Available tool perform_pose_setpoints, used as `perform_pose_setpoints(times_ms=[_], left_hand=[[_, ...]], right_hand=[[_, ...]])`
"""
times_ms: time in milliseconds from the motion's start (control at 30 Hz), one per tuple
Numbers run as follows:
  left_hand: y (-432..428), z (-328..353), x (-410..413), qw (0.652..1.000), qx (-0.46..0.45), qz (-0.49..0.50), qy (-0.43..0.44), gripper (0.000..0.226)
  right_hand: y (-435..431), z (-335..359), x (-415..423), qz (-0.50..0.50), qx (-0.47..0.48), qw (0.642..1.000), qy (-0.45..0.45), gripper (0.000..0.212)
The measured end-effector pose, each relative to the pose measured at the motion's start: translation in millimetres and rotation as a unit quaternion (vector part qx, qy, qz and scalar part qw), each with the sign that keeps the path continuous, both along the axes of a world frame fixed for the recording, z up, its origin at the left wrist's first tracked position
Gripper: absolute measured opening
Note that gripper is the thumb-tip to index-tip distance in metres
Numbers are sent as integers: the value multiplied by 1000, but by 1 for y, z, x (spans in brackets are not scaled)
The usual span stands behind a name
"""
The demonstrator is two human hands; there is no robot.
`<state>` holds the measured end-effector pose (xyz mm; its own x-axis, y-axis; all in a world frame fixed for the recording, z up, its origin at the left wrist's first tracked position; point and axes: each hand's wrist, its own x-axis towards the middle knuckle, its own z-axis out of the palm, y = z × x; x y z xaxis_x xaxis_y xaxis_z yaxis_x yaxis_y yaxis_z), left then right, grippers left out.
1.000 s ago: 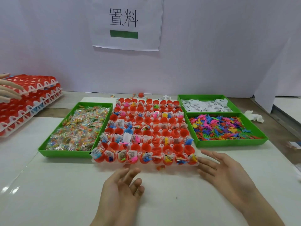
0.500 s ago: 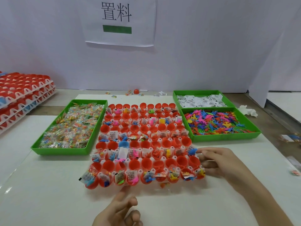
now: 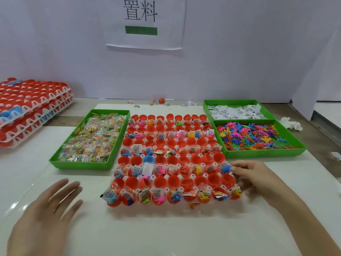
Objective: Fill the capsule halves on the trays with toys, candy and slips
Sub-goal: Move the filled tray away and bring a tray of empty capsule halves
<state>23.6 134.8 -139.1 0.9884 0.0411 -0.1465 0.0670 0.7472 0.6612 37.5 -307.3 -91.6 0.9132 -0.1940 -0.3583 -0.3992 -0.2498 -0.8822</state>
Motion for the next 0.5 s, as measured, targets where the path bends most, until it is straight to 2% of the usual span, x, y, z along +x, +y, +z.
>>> perform_pose_setpoints(times_ms=[33, 100, 133, 167, 200, 300, 400, 500], left_hand=[[-1, 8, -2, 997, 78, -11, 10, 56], [-5, 10, -1, 994, 94, -58, 8, 53], [-4, 5, 2, 994, 78, -45, 59, 50], [-11, 6, 4, 987, 135, -2, 83, 50], [-17, 10, 3, 986, 142, -11, 87, 49], [-25, 19, 6, 973, 191, -71, 108, 37], [-31, 30, 6, 952, 237, -156, 117, 47], [-36, 36, 10, 935, 288, -164, 126, 40]], right_hand=[[-1, 0, -1, 3, -1, 1000, 0, 14], [-3, 0, -3, 8, 1, 1000, 0, 13], [-4, 0, -4, 10, 2, 1000, 1, 13], [-6, 0, -6, 16, 0, 1000, 3, 13], [-7, 1, -8, 25, -3, 1000, 7, 13], [-14, 2, -17, 60, -11, 998, 23, 14], [-19, 3, -28, 92, -13, 995, 39, 14], [-20, 4, -31, 81, 37, 995, 44, 21]])
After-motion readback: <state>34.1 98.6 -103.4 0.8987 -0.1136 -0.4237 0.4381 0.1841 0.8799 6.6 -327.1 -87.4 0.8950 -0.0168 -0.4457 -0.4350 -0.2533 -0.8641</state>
